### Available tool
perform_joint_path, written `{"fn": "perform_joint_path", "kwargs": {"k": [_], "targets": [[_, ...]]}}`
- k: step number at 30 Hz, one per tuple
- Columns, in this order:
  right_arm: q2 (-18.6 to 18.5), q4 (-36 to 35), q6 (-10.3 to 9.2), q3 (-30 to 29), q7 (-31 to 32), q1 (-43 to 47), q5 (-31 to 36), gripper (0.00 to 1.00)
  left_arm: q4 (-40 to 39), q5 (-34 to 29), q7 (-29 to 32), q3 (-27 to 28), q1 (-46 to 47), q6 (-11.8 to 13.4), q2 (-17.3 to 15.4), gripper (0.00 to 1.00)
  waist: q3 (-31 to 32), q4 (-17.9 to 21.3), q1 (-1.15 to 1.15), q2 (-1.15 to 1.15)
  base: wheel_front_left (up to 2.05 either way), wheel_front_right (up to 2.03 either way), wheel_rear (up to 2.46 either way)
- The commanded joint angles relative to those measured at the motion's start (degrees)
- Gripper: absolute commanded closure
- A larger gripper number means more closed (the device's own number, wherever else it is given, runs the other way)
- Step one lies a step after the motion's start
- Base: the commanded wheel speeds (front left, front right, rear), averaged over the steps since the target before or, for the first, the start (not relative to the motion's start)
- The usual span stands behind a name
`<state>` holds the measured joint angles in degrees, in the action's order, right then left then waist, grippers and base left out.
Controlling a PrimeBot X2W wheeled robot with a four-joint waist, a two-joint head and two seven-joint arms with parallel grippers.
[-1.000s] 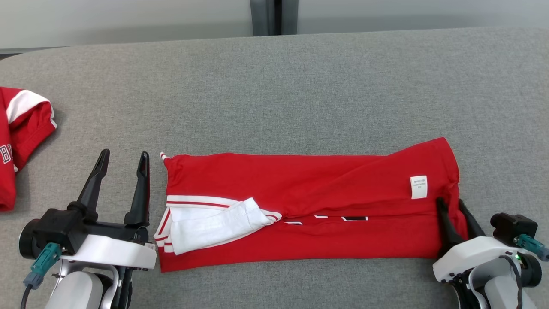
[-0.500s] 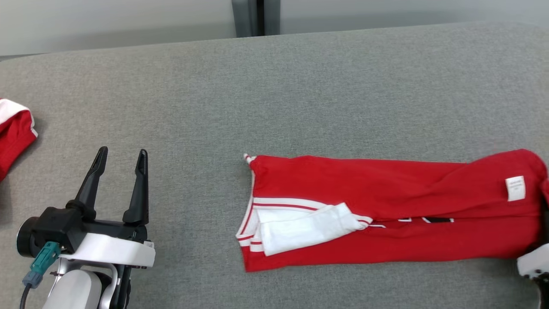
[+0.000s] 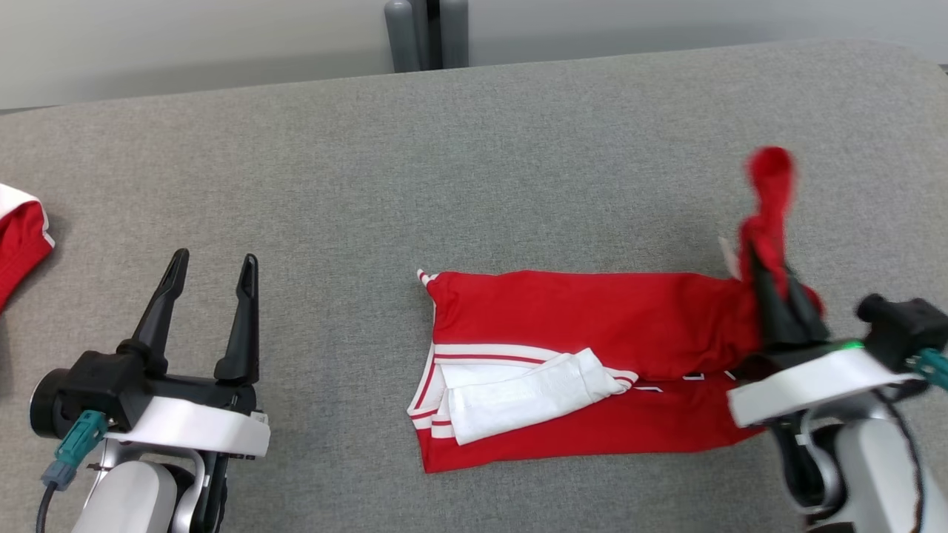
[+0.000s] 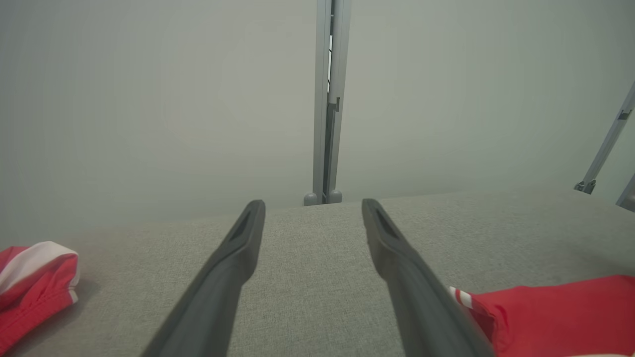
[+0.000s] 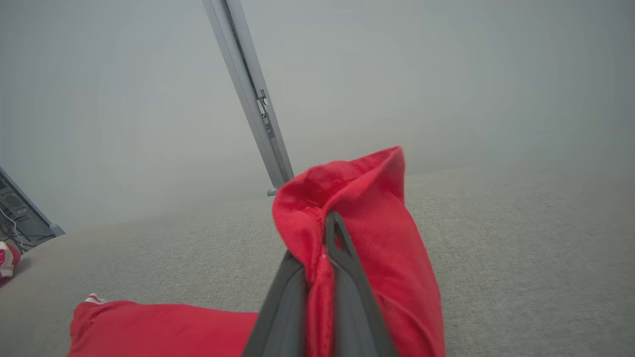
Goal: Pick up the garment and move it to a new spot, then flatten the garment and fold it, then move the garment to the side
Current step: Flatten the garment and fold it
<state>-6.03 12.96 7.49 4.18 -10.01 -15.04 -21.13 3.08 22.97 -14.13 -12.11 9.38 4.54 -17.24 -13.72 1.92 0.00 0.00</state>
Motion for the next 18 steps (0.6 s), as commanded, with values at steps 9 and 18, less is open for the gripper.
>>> {"fn": "perform_joint_path", "kwargs": {"k": [9, 18], "targets": [[2.9, -9.0, 0.01, 17.3, 4.3, -0.3, -4.2, 1.0, 1.4, 0.5, 0.0, -1.1, 1.9, -0.7, 0.5, 0.0, 0.6, -2.2, 0.0, 0.0, 0.0, 0.0, 0.0], [2.9, 1.8, 0.01, 32.9, 0.9, -5.7, -12.1, 1.0, 3.9, 0.6, -0.3, -2.8, 3.4, -2.0, 1.4, 0.0, 0.5, -4.7, 0.0, 0.0, 0.0, 0.0, 0.0]]}}
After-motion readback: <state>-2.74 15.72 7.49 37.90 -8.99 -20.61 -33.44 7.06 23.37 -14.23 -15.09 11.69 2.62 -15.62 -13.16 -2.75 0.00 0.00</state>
